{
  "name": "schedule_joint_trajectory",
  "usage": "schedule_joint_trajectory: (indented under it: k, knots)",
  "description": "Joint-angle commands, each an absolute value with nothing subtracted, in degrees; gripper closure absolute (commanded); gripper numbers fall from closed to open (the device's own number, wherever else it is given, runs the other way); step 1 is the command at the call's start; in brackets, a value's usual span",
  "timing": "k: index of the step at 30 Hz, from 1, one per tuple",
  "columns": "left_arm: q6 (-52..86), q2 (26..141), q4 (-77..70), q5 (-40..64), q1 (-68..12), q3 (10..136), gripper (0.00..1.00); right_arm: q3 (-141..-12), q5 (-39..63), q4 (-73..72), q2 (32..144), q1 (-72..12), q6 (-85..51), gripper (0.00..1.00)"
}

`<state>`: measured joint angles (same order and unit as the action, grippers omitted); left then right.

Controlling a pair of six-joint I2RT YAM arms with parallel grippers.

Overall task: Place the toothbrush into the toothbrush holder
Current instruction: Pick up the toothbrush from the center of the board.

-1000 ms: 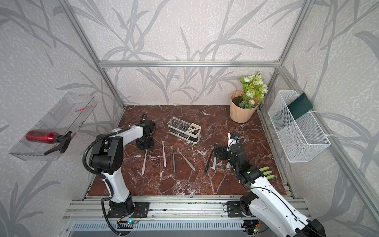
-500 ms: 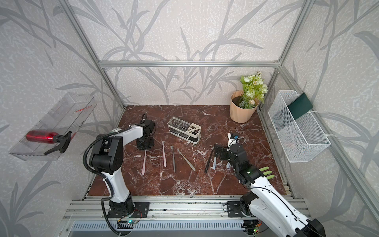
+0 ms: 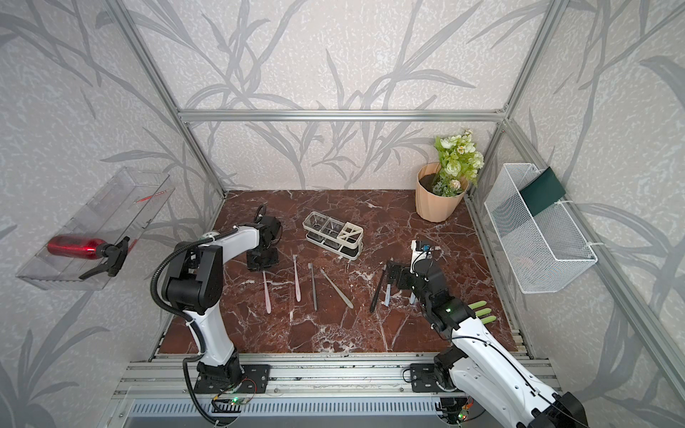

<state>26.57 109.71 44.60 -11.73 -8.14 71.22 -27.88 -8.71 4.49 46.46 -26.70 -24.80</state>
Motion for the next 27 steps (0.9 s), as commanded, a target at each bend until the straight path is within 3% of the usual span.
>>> schedule_joint_trajectory:
  k: [1, 5, 27]
  knots:
    - [26.06, 111.34, 48.65, -12.52, -8.17, 71.5, 0.95, -27.47, -8.62, 3.47, 47.06, -27.07, -24.53, 0.01]
    - [25.37, 110.73, 49.2, -13.35, -8.18, 72.1, 1.0, -27.6, -8.45, 3.43, 47.55, -27.06, -24.53, 0.01]
    - [23.82, 102.97, 48.08, -14.58, -8.53, 71.15, 1.0, -28.38, -6.12, 2.96, 50.39, -27.6, -24.61, 0.01]
